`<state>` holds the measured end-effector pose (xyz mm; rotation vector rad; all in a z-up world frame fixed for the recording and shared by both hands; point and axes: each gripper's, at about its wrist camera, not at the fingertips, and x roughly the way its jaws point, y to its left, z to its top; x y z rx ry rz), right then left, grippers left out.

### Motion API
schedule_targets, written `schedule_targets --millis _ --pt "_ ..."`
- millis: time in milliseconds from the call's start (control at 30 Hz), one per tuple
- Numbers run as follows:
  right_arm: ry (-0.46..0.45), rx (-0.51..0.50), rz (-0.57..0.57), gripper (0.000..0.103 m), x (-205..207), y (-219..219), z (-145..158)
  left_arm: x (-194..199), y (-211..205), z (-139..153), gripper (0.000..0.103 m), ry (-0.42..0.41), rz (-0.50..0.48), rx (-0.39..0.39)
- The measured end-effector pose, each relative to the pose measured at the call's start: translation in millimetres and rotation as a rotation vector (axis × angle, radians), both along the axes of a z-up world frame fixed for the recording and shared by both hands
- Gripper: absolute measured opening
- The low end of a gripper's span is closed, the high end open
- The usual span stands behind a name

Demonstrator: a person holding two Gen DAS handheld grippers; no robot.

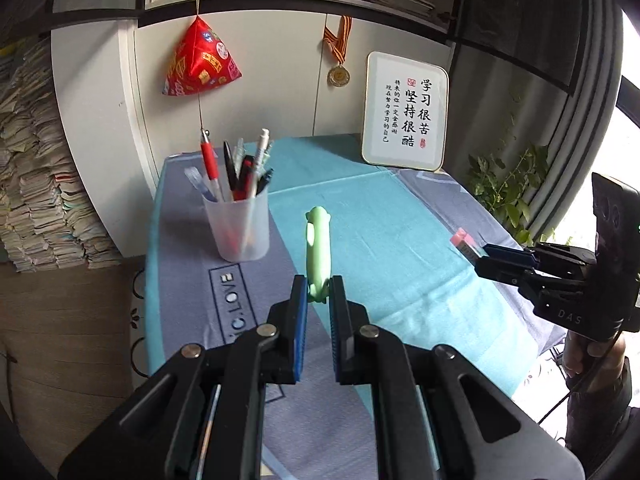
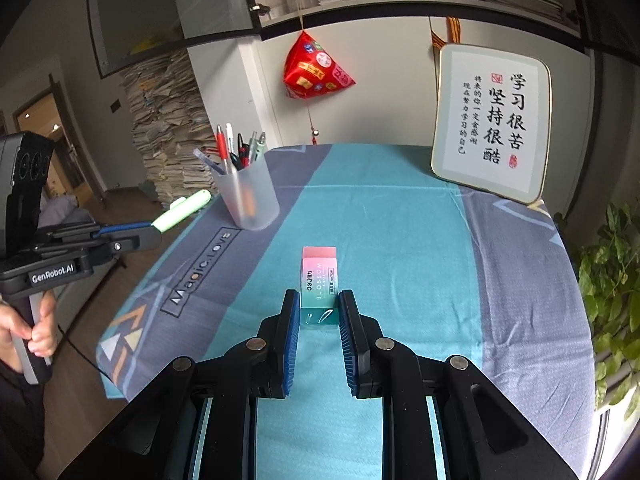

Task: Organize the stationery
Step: 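Carry the green highlighter over the cup with the left tool while the right tool holds the eraser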

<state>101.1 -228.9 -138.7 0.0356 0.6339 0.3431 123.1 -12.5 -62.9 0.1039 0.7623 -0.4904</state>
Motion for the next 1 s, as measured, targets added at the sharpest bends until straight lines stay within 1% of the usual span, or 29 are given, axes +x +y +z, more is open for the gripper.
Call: schedule_targets --millis 133,333,433,567,667,733,800,867,933,967,1000 --pt "-0.024 0.010 0.010 0.021 1.1 11.0 10.8 24.9 12.5 6.8 0.008 0.024 -0.007 0.033" --pt "-0.019 0.007 0.019 0.021 3.7 18.5 10.0 56.7 12.9 7.7 0.008 0.052 -0.015 0.136" --pt "-0.009 0.015 0.023 0.021 8.1 19.0 6.6 69.7 12.2 6.5 0.008 0.087 -0.027 0.145" --pt "-0.003 0.014 0.031 0.021 8.2 22.3 3.3 86.9 17.1 8.2 0.008 0.138 -0.024 0.116" --pt "-0.005 0.020 0.033 0.021 7.3 20.3 3.4 97.7 18.7 9.1 0.008 0.139 0.005 0.144" --pt "-0.003 0.029 0.032 0.021 7.6 18.3 3.6 104.7 20.4 9.8 0.008 0.146 0.018 0.131" --pt "-0.001 0.037 0.029 0.021 8.1 17.2 3.6 106.4 20.3 12.5 0.008 0.141 0.025 0.126" --pt "0.000 0.035 0.032 0.021 7.9 17.2 3.6 100.5 20.7 15.1 0.008 0.119 0.020 0.133" --pt "0.002 0.031 0.035 0.021 6.5 16.2 2.8 91.1 22.2 6.7 0.011 0.118 0.004 0.163" --pt "0.004 0.036 0.035 0.021 5.9 14.8 2.1 87.8 23.4 -2.8 0.012 0.134 0.000 0.183" --pt "0.010 0.045 0.038 0.021 6.3 13.2 1.1 85.2 24.9 -14.7 0.020 0.161 0.002 0.204"
